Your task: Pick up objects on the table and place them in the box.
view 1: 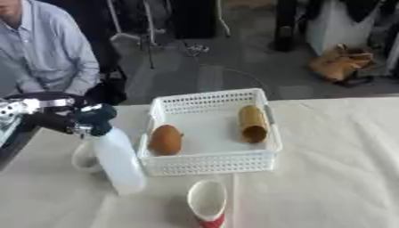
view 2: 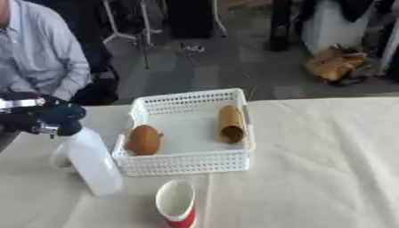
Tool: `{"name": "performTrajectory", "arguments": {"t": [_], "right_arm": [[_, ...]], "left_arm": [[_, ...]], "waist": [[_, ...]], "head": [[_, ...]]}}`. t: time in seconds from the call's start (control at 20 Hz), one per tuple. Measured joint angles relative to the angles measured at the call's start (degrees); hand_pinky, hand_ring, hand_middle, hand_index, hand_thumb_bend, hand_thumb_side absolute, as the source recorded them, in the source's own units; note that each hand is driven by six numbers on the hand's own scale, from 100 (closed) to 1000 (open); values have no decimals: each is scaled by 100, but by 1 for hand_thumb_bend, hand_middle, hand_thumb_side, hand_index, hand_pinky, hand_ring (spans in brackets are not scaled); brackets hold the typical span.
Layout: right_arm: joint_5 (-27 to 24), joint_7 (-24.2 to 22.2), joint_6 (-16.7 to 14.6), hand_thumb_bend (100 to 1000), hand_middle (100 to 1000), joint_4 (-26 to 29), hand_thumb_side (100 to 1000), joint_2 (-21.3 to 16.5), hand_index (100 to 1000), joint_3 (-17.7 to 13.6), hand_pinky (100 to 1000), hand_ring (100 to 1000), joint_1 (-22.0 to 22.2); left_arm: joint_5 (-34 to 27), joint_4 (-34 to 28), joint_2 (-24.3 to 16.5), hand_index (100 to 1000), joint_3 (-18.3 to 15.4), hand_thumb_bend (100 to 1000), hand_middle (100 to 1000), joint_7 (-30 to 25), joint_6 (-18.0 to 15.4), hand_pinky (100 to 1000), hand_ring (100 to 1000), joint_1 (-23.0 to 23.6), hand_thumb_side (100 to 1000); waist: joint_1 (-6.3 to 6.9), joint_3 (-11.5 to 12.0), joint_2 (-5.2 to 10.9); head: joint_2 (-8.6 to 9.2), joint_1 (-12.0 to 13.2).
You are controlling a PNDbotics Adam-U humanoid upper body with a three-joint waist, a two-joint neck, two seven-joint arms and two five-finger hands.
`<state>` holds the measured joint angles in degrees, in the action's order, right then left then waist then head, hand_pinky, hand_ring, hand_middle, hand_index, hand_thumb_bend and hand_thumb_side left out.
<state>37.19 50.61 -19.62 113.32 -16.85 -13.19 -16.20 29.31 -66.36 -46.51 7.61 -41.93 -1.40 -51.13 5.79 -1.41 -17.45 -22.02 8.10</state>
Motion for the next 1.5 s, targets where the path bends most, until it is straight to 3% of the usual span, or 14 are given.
{"name": "performTrajectory", "arguments": {"t": [0.15,0.3,0.75,1.1,1.5], "right_arm": [[-2,0,0,100,652,0,1000,0,721,-8,702,829,-1],[-10,4,4,100,650,0,1000,0,720,-8,702,829,-2],[-43,14,14,100,647,0,1000,0,717,-13,703,829,-2],[-44,22,23,100,647,0,1000,0,716,-45,703,830,-1],[-47,24,26,100,646,0,1000,0,716,-82,703,831,-24]], "left_arm": [[19,28,46,1000,19,701,919,-18,-5,985,937,-22,807],[36,33,82,979,21,691,883,31,0,945,858,-23,801],[38,97,94,916,19,647,811,258,94,902,811,-24,802],[-48,136,94,799,17,606,662,274,151,821,729,-23,787],[-153,166,94,737,17,590,577,125,152,712,667,-8,758]], "waist": [[0,-9,0],[0,-12,0],[1,-12,0],[-2,2,0],[-14,3,0]], "head": [[0,16],[0,25],[0,29],[0,30],[0,46]]}}
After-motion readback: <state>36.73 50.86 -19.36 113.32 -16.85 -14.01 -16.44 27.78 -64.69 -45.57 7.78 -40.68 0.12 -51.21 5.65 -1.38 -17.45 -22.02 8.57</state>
